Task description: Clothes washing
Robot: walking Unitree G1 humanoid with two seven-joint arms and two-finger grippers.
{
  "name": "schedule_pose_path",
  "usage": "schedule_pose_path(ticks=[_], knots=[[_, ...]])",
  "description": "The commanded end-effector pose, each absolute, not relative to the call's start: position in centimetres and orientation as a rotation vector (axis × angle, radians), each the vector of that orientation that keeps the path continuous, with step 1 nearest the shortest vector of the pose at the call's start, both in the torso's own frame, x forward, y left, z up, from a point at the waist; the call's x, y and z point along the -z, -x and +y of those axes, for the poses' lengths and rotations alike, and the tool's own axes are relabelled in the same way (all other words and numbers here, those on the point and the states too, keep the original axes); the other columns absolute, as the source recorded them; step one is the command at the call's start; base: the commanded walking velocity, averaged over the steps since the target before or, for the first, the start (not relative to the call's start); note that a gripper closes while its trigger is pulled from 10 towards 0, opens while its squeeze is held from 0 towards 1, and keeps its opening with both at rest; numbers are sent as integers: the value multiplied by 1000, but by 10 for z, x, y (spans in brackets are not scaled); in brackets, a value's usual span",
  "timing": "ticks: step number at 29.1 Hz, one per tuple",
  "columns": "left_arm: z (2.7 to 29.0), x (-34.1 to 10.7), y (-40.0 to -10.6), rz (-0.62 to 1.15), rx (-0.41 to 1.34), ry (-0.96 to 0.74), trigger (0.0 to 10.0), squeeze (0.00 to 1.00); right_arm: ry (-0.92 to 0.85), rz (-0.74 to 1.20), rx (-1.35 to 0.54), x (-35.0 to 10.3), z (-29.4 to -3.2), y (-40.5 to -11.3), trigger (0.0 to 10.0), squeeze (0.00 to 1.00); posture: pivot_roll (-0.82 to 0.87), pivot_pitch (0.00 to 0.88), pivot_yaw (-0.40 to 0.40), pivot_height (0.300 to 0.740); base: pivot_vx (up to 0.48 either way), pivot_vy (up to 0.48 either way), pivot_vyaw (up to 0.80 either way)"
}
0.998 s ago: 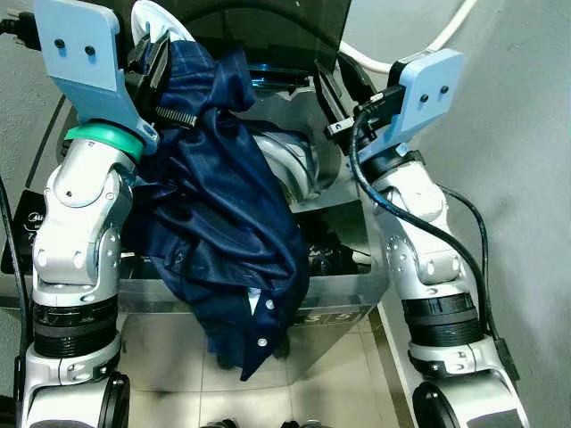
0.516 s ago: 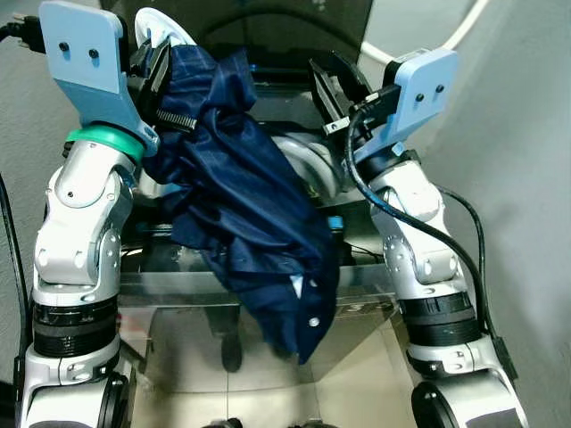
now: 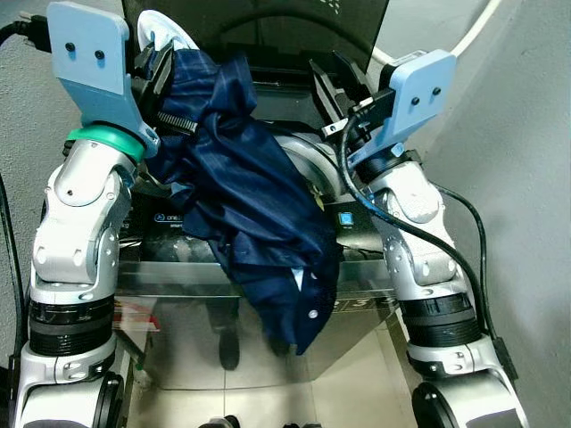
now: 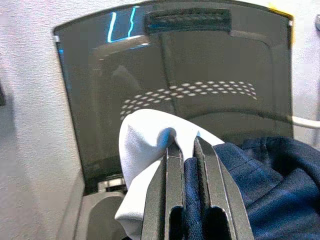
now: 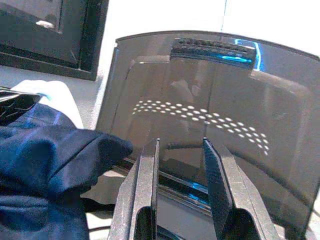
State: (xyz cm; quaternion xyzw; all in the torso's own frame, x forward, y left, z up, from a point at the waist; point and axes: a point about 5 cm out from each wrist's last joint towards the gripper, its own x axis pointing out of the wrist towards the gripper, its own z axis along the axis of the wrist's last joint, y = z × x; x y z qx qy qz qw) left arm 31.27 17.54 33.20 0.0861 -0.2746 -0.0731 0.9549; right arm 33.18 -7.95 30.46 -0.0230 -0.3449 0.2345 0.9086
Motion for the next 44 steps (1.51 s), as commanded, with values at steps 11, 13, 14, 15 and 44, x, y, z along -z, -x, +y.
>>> schedule_pose_path(ticks=[11, 13, 14, 15, 44], knots=[[158, -366, -316, -697, 339, -234, 10000, 0, -42, -580, -1054, -291, -74, -300, 10000, 0, 54, 78, -33, 740, 0, 0, 0], [150, -377, -320, -734, 394, -250, 10000, 0, -7, -523, -1142, -278, -72, -293, 10000, 0, 54, 83, -33, 740, 0, 0, 0], [139, -387, -323, -763, 446, -255, 10000, 0, 57, -463, -1185, -262, -69, -290, 10000, 0, 47, 89, -26, 740, 0, 0, 0], [130, -392, -325, -779, 488, -255, 10000, 0, 93, -416, -1216, -249, -66, -287, 10000, 0, 45, 91, -24, 740, 0, 0, 0], [113, -374, -326, -748, 570, -196, 10000, 0, 502, -264, -1039, -221, -98, -309, 10000, 1000, 42, 99, -18, 740, 0, 0, 0]])
